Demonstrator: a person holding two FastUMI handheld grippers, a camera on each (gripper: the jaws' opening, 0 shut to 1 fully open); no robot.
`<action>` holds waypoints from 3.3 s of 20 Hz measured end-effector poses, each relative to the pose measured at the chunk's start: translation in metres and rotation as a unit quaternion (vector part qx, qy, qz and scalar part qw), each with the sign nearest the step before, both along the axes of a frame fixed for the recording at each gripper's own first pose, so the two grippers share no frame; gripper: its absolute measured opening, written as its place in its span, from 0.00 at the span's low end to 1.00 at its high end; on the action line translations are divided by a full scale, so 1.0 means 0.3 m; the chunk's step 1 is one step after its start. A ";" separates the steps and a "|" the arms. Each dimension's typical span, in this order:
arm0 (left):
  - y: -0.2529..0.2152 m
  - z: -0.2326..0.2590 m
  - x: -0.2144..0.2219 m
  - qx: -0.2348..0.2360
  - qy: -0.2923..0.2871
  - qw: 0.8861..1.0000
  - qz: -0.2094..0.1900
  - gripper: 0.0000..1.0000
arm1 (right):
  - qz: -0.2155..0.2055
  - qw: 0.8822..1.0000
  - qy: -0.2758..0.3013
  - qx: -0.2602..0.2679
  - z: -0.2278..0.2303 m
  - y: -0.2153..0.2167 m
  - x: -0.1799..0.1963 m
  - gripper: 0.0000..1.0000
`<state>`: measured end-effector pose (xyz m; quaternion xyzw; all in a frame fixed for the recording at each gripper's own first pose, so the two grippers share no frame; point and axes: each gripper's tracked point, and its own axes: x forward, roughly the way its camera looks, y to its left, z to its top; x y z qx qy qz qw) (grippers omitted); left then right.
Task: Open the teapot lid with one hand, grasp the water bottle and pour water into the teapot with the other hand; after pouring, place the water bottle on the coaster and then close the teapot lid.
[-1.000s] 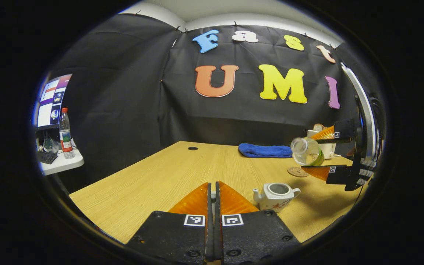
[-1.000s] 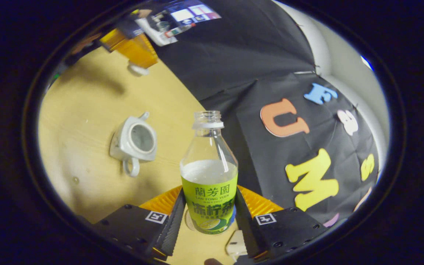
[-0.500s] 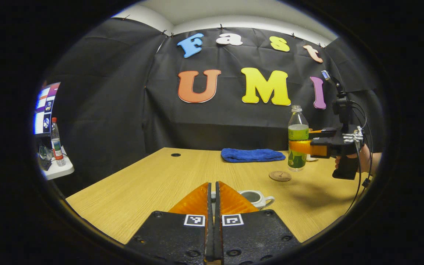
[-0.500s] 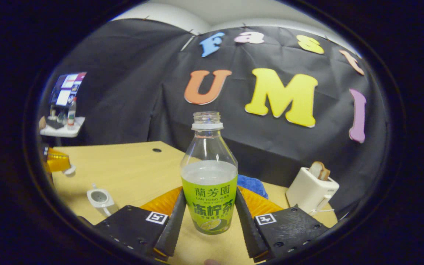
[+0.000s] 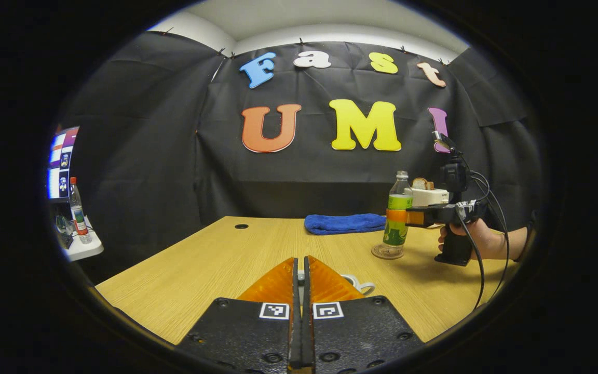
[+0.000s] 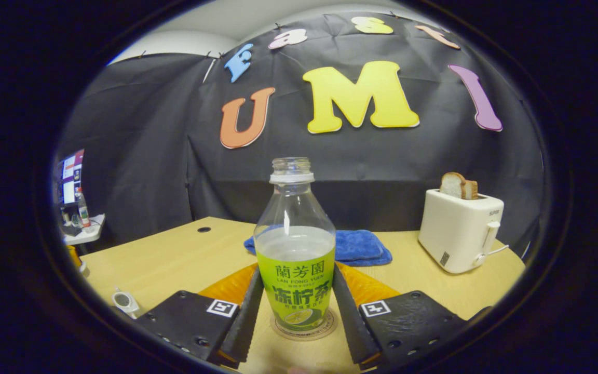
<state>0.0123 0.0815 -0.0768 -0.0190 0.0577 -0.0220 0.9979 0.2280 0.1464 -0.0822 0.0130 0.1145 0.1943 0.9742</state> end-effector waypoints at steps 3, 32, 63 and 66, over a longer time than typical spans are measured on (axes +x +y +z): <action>0.008 0.002 -0.003 0.001 0.000 1.000 0.001 0.03 | -0.001 1.000 -0.002 -0.006 -0.009 0.012 0.012 0.72; -0.140 -0.045 0.139 -0.015 0.006 1.000 0.005 0.03 | -0.099 0.989 -0.102 -0.032 0.124 -0.429 -0.524 0.98; -0.145 0.108 0.094 0.017 -0.017 0.998 0.057 0.96 | -0.124 0.986 -0.114 -0.004 0.157 -0.503 -0.614 0.95; -0.173 0.215 0.036 0.014 -0.031 0.997 0.063 0.96 | -0.133 0.983 -0.130 0.002 0.234 -0.519 -0.661 0.95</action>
